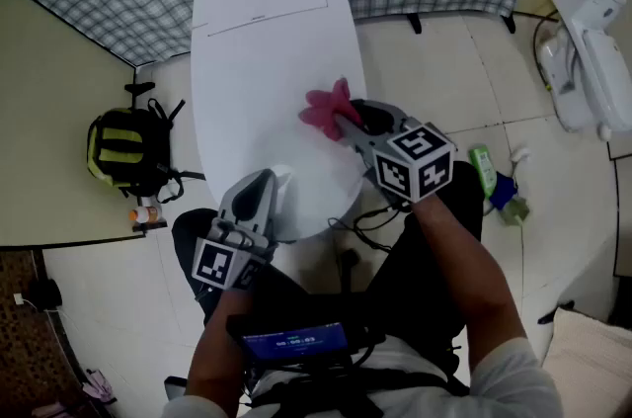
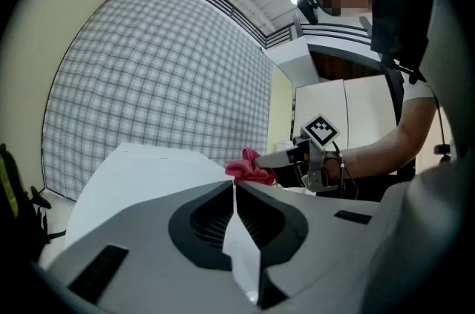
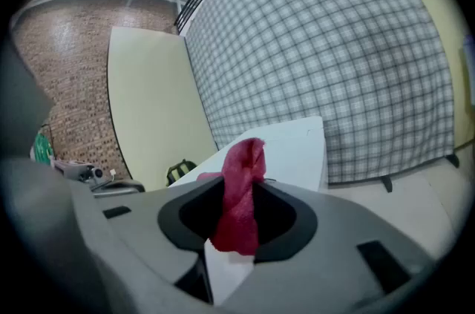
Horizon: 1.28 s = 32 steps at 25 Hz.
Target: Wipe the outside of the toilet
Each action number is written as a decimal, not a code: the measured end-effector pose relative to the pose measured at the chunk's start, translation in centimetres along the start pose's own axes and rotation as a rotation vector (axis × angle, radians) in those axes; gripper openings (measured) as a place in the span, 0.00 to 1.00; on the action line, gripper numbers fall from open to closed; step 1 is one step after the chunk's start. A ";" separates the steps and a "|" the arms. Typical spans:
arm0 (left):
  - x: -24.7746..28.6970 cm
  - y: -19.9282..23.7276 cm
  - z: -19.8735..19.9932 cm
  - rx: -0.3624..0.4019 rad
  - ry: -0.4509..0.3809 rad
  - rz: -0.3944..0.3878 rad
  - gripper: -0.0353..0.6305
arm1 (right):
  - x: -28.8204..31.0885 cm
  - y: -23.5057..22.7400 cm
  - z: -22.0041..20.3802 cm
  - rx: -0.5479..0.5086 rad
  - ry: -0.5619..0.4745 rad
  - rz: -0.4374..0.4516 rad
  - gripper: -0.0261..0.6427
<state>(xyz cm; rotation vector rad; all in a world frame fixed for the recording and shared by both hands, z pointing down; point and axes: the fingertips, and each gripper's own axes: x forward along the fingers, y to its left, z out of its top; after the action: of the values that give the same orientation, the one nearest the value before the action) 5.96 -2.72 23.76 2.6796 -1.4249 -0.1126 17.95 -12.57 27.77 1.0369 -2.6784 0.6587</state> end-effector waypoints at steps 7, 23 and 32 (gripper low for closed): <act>6.3 -0.8 -0.7 0.077 0.080 0.016 0.04 | -0.2 -11.8 4.7 0.178 -0.108 -0.062 0.22; 16.4 -1.0 -2.1 0.158 0.151 0.086 0.04 | 5.3 -27.4 3.0 0.528 -0.024 -0.110 0.22; 24.3 0.5 -3.5 0.134 0.187 0.149 0.03 | 11.3 -33.4 3.1 0.568 -0.003 -0.029 0.22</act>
<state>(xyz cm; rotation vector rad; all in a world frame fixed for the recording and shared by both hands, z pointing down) 19.53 -22.95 26.91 2.5904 -1.6160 0.2467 32.18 -42.53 39.96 1.1849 -2.5212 1.4645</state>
